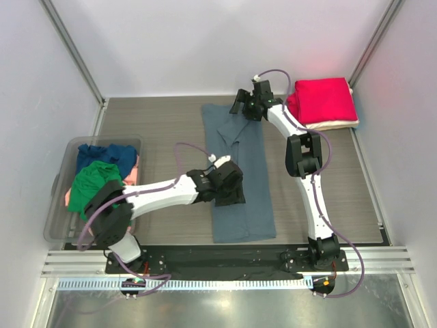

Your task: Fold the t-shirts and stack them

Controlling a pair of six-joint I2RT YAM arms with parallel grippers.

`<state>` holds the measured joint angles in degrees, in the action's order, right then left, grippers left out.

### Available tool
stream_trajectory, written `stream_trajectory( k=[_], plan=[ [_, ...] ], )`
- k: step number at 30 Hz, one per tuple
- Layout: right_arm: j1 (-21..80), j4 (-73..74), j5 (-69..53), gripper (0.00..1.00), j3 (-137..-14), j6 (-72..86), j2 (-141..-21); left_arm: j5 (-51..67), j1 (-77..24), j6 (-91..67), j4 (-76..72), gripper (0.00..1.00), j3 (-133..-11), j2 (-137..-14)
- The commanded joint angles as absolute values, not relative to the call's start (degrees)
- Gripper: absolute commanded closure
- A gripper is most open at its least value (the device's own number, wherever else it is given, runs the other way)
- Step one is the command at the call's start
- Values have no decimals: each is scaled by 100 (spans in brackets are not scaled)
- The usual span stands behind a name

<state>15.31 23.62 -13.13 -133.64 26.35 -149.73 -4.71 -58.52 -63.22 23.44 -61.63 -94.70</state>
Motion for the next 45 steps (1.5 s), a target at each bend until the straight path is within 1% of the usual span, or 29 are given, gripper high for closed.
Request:
stream_trajectory(
  k=[1, 4, 6, 7, 9, 10, 11, 12, 13, 14, 15, 16, 17, 18, 19, 20, 22, 23, 24, 25, 28, 30, 32, 34, 35, 40, 43, 44, 45],
  plan=[
    [1424, 2874, -852, 6, -13157, 2909, -14494, -1475, -6037, -5775, 3716, 39, -6741, -8396],
    [1406, 2848, -1001, 5, -13114, 2769, -13925, -1749, -6126, -5774, 4174, 39, -6654, -7762],
    [1397, 2839, -1194, 4, -13070, 2664, -13607, -1775, -6213, -5818, 4201, 40, -6277, -7323],
    [1389, 2839, -1221, 3, -12991, 2646, -13223, -1775, -6249, -5827, 4175, 40, -6119, -7191],
    [1380, 2865, -1178, 2, -12448, 2576, -12738, -1810, -6310, -5941, 4166, 42, -5653, -6796],
    [1380, 2891, -978, 2, -11767, 2593, -12387, -1837, -6371, -5994, 4149, 42, -5503, -6655],
    [1380, 2909, -854, 1, -11307, 2645, -11714, -1837, -6424, -6116, 4044, 42, -5180, -6540],
    [1380, 2918, -783, 1, -10807, 2733, -11289, -1828, -6468, -6195, 3956, 42, -5011, -6330],
    [1380, 2918, -713, 1, -9688, 2820, -10894, -1689, -6495, -6257, 3842, 42, -4836, -6232],
    [1380, 2909, -651, 1, -9059, 3021, -10046, -1592, -6521, -6362, 3458, 43, -4451, -6162],
    [1397, 2900, -642, 2, -8426, 3180, -9637, -1530, -6626, -6442, 3280, 43, -4265, -6065],
    [1441, 2866, -607, 2, -7176, 3451, -9233, -1503, -6697, -6512, 3139, 43, -3967, -5995],
    [1502, 2787, -554, 2, -6563, 3558, -8289, -1512, -6767, -6591, 2929, 43, -3868, -5985],
    [1564, 2725, -510, 2, -5974, 3690, -7853, -1555, -6959, -6731, 2892, 44, -3806, -5994],
    [1686, 2672, -492, 2, -4924, 4092, -7318, -1617, -7057, -6793, 2857, 44, -3745, -6099],
    [1757, 2646, -483, 3, -4478, 4322, -6477, -1713, -7145, -6837, 2778, 44, -3718, -6169],
    [2046, 2863, -431, 5, -3504, 4892, -5646, -1775, -7391, -7039, 2629, 44, -3674, -6414],
    [2135, 3118, -309, 6, -3333, 5009, -5329, -1828, -7479, -7110, 2541, 45, -3639, -6486],
    [2249, 3399, -195, 7, -3218, 5097, -4726, -1854, -7645, -7180, 2470, 45, -3604, -6556],
    [2450, 3671, -106, 7, -3043, 5176, -4459, -1898, -7725, -7320, 2331, 45, -3560, -6678],
    [2837, 4970, 289, 12, -2796, 5606, -3404, -2161, -8015, -7636, 2206, 45, -3463, -6898],
    [2926, 5115, 203, 15, -2638, 5843, -2921, -2302, -8130, -7778, 2171, 46, -3393, -6969],
    [2979, 5212, 80, 18, -2602, 5968, -2891, -2364, -8165, -7989, 2083, 46, -3331, -7075],
    [3041, 5046, 79, 20, -2514, 5889, -3145, -2417, -8165, -8103, 1987, 47, -3278, -7119],
    [3128, 4984, 79, 20, -2488, 5897, -3260, -2452, -8174, -8130, 2004, 49, -3270, -7128],
    [3313, 4545, 123, 21, -2330, 5933, -3787, -2828, -8183, -8192, 2030, 50, -3217, -6839],
    [3419, 4360, 88, 27, -2119, 6020, -4008, -3084, -8183, -8191, 2179, 45, -3182, -6575],
    [3471, 4325, 88, 32, -2057, 6055, -4008, -3128, -8183, -8191, 2188, 42, -3164, -6548],
    [3541, 4289, 79, 34, -1952, 6082, -3990, -3138, -8174, -8191, 2119, 41, -3086, -6522]
  ],
)
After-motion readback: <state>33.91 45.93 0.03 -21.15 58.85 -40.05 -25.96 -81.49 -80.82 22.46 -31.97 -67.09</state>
